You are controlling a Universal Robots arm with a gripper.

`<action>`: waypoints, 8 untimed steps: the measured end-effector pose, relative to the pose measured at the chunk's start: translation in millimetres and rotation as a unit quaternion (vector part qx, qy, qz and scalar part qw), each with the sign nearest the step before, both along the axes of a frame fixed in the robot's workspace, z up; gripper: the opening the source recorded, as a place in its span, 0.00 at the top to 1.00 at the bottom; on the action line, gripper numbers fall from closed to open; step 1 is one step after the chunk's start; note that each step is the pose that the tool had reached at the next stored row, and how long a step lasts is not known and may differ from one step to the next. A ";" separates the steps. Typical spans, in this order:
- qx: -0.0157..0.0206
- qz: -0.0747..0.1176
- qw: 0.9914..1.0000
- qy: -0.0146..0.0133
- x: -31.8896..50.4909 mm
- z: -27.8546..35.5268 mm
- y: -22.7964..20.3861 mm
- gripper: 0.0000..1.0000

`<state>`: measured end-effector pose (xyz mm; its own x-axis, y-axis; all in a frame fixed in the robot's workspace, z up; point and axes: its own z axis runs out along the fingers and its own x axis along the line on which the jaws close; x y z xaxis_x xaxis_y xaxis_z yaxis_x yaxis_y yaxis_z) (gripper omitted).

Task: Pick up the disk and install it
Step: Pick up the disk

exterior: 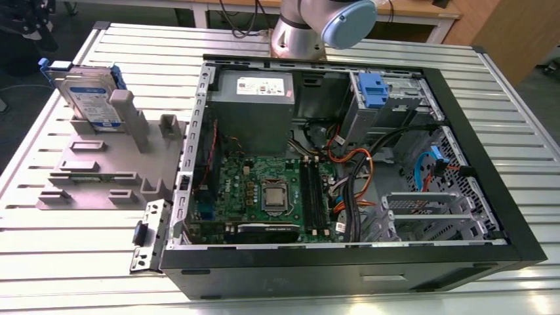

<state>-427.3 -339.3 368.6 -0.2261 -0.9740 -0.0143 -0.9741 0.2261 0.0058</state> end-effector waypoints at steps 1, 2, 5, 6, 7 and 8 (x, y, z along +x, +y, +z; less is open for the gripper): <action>0.000 0.004 1.000 0.000 0.0 0.0 0.0 0.89; 0.000 0.008 1.000 0.000 0.0 0.1 0.0 0.89; 0.000 0.015 1.000 0.000 0.0 0.1 0.0 0.89; 0.000 0.016 1.000 0.000 0.0 0.0 0.0 0.89; 0.000 0.016 1.000 0.000 0.0 0.1 0.0 0.89; 0.000 0.016 1.000 0.000 0.0 0.1 0.0 0.89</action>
<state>-427.3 -339.3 368.6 -0.1955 -0.9806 -0.0142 -0.9807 0.1954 0.0059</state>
